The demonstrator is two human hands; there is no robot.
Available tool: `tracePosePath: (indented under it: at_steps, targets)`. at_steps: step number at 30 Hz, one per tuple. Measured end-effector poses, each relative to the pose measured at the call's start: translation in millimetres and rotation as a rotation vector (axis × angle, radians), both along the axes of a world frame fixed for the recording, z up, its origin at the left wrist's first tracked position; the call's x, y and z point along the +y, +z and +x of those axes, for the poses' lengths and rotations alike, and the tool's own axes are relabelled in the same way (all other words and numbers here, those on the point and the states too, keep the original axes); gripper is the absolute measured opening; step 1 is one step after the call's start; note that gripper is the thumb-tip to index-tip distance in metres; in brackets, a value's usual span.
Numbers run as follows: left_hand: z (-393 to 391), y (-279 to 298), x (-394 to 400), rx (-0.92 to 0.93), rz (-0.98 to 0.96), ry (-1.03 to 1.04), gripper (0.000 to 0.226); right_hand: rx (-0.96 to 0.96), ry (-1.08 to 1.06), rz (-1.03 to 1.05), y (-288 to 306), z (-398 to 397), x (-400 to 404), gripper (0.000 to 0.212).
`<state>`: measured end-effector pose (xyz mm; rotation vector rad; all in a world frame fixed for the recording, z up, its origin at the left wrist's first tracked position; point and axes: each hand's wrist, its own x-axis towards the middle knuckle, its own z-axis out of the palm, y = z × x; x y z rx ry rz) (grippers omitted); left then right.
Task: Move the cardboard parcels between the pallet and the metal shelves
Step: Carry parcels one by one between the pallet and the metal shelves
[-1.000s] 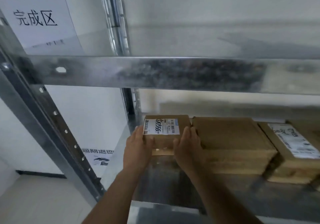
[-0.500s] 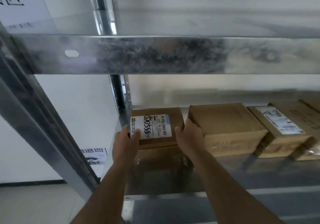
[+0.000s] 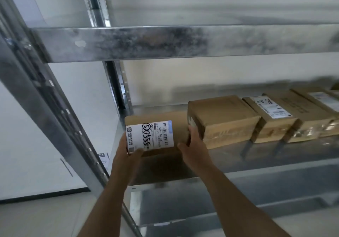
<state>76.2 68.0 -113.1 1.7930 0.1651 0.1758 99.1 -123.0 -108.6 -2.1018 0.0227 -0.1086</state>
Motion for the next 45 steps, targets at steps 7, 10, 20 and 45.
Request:
tracePosePath:
  at_steps: [7, 10, 20, 45]
  targets:
    - [-53.9, 21.5, -38.2, -0.121, 0.015, 0.003, 0.065, -0.145, -0.007, 0.044, 26.1, -60.6, -49.4, 0.066]
    - [-82.0, 26.8, -74.9, -0.138, 0.009, 0.014, 0.063, -0.159, 0.0, 0.082, 30.5, -93.5, -86.2, 0.068]
    - [-158.1, 40.1, -242.3, -0.153, -0.013, -0.149, 0.053, -0.201, -0.23, 0.16, 39.6, -212.6, -251.1, 0.061]
    - [-183.8, 49.3, -631.8, -0.144, 0.01, -0.899, 0.067, -0.258, -0.865, 0.148, 39.8, -350.5, -601.2, 0.058]
